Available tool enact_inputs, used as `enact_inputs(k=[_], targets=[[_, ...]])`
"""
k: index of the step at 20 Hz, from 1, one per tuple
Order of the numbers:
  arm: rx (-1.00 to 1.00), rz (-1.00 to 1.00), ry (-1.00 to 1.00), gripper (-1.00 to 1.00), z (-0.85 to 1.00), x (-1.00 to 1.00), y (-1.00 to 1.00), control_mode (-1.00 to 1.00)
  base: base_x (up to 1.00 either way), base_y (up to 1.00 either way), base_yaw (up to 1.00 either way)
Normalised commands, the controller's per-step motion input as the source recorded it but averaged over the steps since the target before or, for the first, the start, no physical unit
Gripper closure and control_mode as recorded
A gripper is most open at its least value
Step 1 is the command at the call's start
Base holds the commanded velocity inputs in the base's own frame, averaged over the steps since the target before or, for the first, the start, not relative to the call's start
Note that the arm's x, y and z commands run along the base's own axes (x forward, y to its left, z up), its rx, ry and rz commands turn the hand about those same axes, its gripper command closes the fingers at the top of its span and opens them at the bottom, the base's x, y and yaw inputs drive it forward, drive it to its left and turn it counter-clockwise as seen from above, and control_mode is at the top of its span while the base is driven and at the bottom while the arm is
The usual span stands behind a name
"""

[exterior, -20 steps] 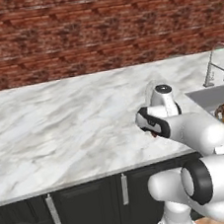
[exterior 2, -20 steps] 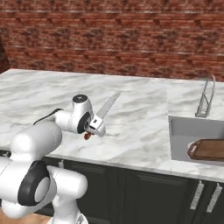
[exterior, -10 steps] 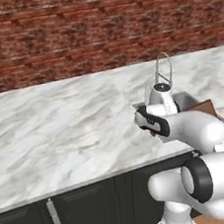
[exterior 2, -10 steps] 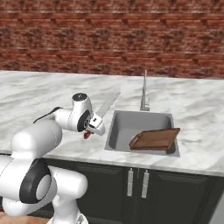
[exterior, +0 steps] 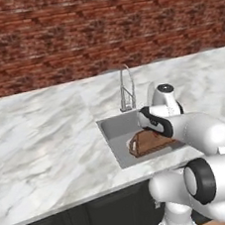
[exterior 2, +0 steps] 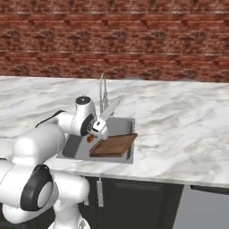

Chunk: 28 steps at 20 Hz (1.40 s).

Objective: Move the cutting board and knife to the sink. Then move spray from the cabinet to the counter.

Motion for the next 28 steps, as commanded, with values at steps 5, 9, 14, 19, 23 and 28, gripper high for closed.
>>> enact_inputs(k=[5, 9, 14, 19, 23, 28], targets=[[0.0, 0.0, 0.0, 1.0, 0.0, 0.0, 0.0, 1.0, 0.83, 0.0, -0.03], [0.0, 0.0, 0.0, 1.0, 0.0, 0.0, 0.0, 1.0, 0.44, 0.0, -0.02], [0.0, 0.0, 0.0, 1.0, -0.01, 0.07, 0.0, -1.0, 0.0, 0.0, 0.0], [0.0, 0.0, 0.0, 1.0, -0.01, 0.0, 0.0, -1.0, 0.0, 0.0, 0.0], [0.0, 0.0, 0.01, 1.0, -0.01, 0.0, 0.0, -1.0, 0.0, 0.0, 0.0], [0.03, 0.0, 0.02, 1.0, -0.12, -0.03, 0.0, -1.0, 0.0, 0.0, 0.0]])
